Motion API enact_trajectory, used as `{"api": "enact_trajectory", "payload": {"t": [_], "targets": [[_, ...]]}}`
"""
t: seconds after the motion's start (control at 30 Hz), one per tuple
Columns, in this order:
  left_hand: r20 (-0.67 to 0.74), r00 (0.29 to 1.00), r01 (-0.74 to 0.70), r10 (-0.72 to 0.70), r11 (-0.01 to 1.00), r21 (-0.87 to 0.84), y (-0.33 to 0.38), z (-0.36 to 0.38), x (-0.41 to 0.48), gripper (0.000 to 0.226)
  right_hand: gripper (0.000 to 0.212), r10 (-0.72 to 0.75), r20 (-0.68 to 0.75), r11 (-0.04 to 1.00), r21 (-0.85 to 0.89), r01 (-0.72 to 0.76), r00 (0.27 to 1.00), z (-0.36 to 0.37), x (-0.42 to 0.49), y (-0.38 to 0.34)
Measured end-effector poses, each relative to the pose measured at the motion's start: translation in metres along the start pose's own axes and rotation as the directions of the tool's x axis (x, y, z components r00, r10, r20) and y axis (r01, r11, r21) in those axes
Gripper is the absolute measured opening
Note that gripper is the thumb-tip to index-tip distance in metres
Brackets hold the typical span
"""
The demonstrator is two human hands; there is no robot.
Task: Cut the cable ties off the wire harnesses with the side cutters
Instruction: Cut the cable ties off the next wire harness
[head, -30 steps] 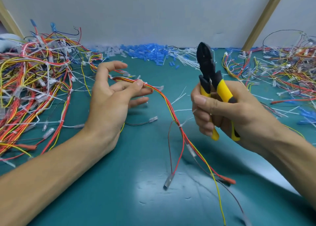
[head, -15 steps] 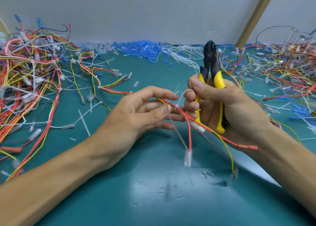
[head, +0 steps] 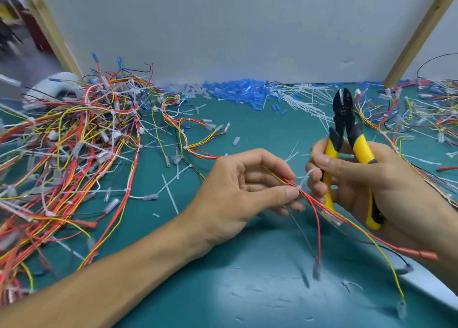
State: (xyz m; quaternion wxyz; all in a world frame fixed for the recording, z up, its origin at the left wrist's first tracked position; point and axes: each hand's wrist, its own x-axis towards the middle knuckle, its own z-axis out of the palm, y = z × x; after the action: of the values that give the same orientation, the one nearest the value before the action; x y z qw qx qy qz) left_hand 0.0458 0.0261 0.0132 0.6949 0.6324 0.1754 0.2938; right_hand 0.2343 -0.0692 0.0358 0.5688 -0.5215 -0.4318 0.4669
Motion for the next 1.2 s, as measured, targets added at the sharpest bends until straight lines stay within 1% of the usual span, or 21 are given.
{"api": "enact_trajectory", "payload": {"t": [0.1,0.17,0.3,0.33,0.37,0.4,0.43,0.47,0.5,0.53,0.57,0.63,0.73,0.77,0.83,0.9,0.97,1.03,1.13,1.2], "targets": [[0.015,1.0,-0.022,0.022,1.0,-0.013,-0.001,0.002,-0.001,0.022,0.008,-0.032,-0.016,0.998,-0.051,0.031,0.999,-0.003,-0.001,0.001],[-0.002,1.0,-0.027,0.027,1.0,-0.017,-0.001,0.002,-0.001,0.024,0.009,-0.048,-0.016,0.994,-0.095,0.046,0.999,-0.004,0.0,0.002],[-0.027,0.998,-0.051,0.049,0.995,-0.083,-0.002,0.001,0.001,0.021,0.012,-0.029,-0.001,0.988,-0.154,0.028,1.0,-0.008,0.003,0.001],[-0.044,0.997,-0.067,0.062,0.992,-0.108,-0.002,0.0,0.001,0.021,0.012,-0.034,0.0,0.979,-0.2,0.033,0.999,-0.01,0.003,0.002],[-0.068,0.994,-0.089,0.08,0.987,-0.136,-0.002,-0.001,0.002,0.022,0.01,-0.061,-0.006,0.957,-0.284,0.056,0.998,-0.012,0.003,0.003],[-0.093,0.991,-0.111,0.097,0.98,-0.166,-0.001,-0.001,0.002,0.022,0.006,-0.111,-0.017,0.91,-0.404,0.095,0.994,-0.014,0.002,0.004],[-0.12,0.987,-0.13,0.108,0.972,-0.197,-0.001,-0.002,0.002,0.023,0.005,-0.173,-0.022,0.829,-0.543,0.134,0.985,-0.015,0.002,0.006],[-0.147,0.983,-0.145,0.114,0.963,-0.227,0.0,-0.004,0.002,0.023,0.008,-0.229,-0.012,0.722,-0.673,0.162,0.973,-0.017,0.002,0.008],[-0.172,0.978,-0.158,0.116,0.955,-0.251,0.001,-0.005,0.002,0.023,0.011,-0.265,0.007,0.623,-0.762,0.177,0.964,-0.017,0.001,0.009],[-0.197,0.973,-0.17,0.119,0.949,-0.267,0.001,-0.006,0.002,0.022,0.012,-0.278,0.021,0.566,-0.805,0.181,0.96,-0.016,0.0,0.01],[-0.218,0.968,-0.179,0.12,0.944,-0.277,0.002,-0.007,0.002,0.022,0.013,-0.274,0.028,0.558,-0.809,0.182,0.961,-0.015,-0.001,0.009],[-0.242,0.964,-0.183,0.112,0.939,-0.293,0.003,-0.008,0.003,0.021,0.014,-0.248,0.043,0.584,-0.79,0.185,0.968,-0.015,-0.001,0.009],[-0.215,0.973,-0.155,0.087,0.934,-0.322,0.003,-0.007,0.002,0.02,0.019,-0.246,0.095,0.569,-0.792,0.223,0.965,-0.015,0.0,0.009],[-0.201,0.976,-0.142,0.079,0.935,-0.324,0.003,-0.007,0.002,0.022,0.019,-0.254,0.102,0.56,-0.795,0.233,0.962,-0.014,0.0,0.009],[-0.181,0.981,-0.129,0.071,0.934,-0.334,0.002,-0.006,0.001,0.032,0.019,-0.266,0.115,0.542,-0.803,0.247,0.957,-0.011,-0.001,0.008],[-0.169,0.983,-0.124,0.066,0.926,-0.356,0.002,-0.005,0.001,0.042,0.026,-0.26,0.143,0.535,-0.802,0.266,0.955,-0.008,-0.003,0.005],[-0.164,0.984,-0.124,0.067,0.921,-0.37,0.002,-0.004,0.002,0.043,0.03,-0.263,0.185,0.52,-0.8,0.3,0.947,-0.007,-0.005,0.003],[-0.154,0.986,-0.123,0.068,0.917,-0.38,0.002,-0.004,0.002,0.042,0.027,-0.249,0.233,0.508,-0.795,0.331,0.94,-0.007,-0.006,0.003],[-0.131,0.989,-0.111,0.065,0.917,-0.382,0.002,-0.005,0.002,0.04,0.022,-0.227,0.255,0.485,-0.807,0.336,0.94,-0.007,-0.005,0.004],[-0.123,0.99,-0.105,0.062,0.918,-0.383,0.003,-0.005,0.002,0.038,0.019,-0.255,0.259,0.45,-0.821,0.351,0.932,-0.009,-0.005,0.004]]}}
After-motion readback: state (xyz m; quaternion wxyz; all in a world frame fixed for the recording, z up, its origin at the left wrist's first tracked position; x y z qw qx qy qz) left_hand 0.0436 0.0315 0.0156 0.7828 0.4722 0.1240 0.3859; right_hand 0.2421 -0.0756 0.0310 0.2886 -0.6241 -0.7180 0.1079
